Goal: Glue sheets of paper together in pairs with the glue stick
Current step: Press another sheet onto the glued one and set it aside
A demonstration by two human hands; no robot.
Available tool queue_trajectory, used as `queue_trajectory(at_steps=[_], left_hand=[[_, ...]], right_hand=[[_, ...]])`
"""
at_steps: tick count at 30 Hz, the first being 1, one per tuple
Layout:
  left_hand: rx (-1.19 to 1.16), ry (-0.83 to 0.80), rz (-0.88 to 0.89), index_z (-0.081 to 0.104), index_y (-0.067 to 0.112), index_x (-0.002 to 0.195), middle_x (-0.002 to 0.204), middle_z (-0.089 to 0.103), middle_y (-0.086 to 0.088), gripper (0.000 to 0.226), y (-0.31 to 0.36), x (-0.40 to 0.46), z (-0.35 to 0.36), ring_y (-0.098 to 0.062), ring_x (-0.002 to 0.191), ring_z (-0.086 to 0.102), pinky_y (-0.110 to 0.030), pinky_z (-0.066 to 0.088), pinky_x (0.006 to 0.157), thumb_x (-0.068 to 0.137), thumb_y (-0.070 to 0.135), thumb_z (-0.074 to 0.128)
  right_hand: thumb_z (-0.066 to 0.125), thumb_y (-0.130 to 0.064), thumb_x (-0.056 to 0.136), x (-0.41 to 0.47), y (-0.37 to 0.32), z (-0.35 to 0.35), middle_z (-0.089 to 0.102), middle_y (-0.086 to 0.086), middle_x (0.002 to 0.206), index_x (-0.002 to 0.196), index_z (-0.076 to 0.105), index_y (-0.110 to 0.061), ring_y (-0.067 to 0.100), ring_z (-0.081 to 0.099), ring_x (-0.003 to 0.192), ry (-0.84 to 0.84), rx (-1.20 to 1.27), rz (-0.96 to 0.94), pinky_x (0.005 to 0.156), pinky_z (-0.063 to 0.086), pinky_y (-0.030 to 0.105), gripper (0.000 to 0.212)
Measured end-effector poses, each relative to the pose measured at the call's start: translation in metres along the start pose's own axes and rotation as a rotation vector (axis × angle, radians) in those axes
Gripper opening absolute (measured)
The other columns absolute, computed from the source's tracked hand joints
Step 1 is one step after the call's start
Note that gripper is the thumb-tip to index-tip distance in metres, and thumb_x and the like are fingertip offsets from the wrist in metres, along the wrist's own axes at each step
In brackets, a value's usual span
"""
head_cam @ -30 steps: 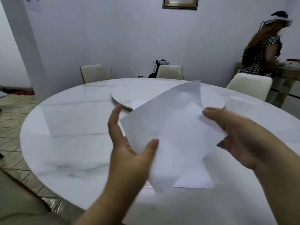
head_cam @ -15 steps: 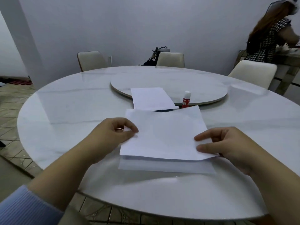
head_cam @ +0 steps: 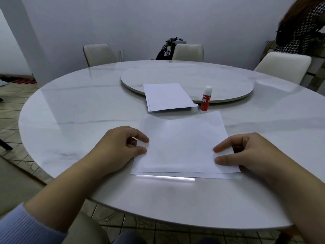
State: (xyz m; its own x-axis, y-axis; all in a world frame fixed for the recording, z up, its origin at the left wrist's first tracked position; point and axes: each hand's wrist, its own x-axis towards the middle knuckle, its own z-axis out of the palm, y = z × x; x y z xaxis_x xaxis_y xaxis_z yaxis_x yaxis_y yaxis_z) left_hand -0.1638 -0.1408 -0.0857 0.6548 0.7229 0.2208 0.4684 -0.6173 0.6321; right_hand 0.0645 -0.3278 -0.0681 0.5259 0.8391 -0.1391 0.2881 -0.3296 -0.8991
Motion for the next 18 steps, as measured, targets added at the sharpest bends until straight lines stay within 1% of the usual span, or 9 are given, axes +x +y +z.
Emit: queue_trajectory(at_steps=[2, 4, 6, 9, 18], left_hand=[[-0.003, -0.004, 0.007, 0.069, 0.037, 0.082, 0.074, 0.057, 0.005, 0.019, -0.0004, -0.0010, -0.0001, 0.002, 0.067, 0.051, 0.000, 0.034, 0.060, 0.075, 0.020, 0.074], [-0.023, -0.009, 0.004, 0.069, 0.037, 0.082, 0.072, 0.056, 0.005, 0.020, -0.0008, -0.0023, -0.0011, 0.002, 0.064, 0.050, -0.001, 0.034, 0.060, 0.075, 0.020, 0.074], [-0.043, -0.015, 0.004, 0.069, 0.037, 0.082, 0.069, 0.054, 0.006, 0.021, -0.0015, -0.0031, -0.0021, 0.002, 0.061, 0.049, -0.002, 0.034, 0.058, 0.074, 0.019, 0.074], [-0.076, -0.022, -0.009, 0.070, 0.036, 0.082, 0.068, 0.054, 0.006, 0.021, -0.0015, -0.0036, -0.0029, 0.002, 0.059, 0.049, -0.002, 0.035, 0.057, 0.074, 0.018, 0.075], [-0.109, -0.030, -0.029, 0.071, 0.036, 0.082, 0.066, 0.054, 0.007, 0.022, -0.0019, -0.0048, -0.0038, 0.001, 0.057, 0.049, -0.004, 0.036, 0.056, 0.072, 0.017, 0.077]], right_hand=[[0.085, -0.006, 0.061, -0.0004, 0.0002, 0.0004, 0.074, -0.001, 0.061, 0.076, 0.078, -0.022, 0.015, 0.070, 0.054, -0.018, -0.006, -0.004, 0.050, 0.049, 0.019, 0.023], [0.084, -0.002, 0.061, -0.0008, 0.0005, 0.0003, 0.063, -0.007, 0.045, 0.072, 0.078, -0.018, 0.007, 0.058, 0.038, -0.035, 0.004, -0.010, 0.040, 0.041, 0.012, 0.021], [0.085, -0.002, 0.060, -0.0012, 0.0006, -0.0004, 0.052, -0.010, 0.036, 0.069, 0.077, -0.016, 0.004, 0.048, 0.031, -0.047, -0.014, -0.014, 0.036, 0.035, 0.010, 0.019], [0.088, -0.011, 0.054, -0.0020, 0.0000, -0.0010, 0.041, -0.012, 0.035, 0.069, 0.076, -0.019, 0.006, 0.036, 0.031, -0.063, -0.085, -0.038, 0.035, 0.030, 0.012, 0.021], [0.087, -0.002, 0.054, -0.0023, 0.0009, -0.0032, 0.043, -0.010, 0.032, 0.066, 0.075, -0.015, 0.003, 0.038, 0.027, -0.103, -0.064, -0.035, 0.033, 0.029, 0.009, 0.021]])
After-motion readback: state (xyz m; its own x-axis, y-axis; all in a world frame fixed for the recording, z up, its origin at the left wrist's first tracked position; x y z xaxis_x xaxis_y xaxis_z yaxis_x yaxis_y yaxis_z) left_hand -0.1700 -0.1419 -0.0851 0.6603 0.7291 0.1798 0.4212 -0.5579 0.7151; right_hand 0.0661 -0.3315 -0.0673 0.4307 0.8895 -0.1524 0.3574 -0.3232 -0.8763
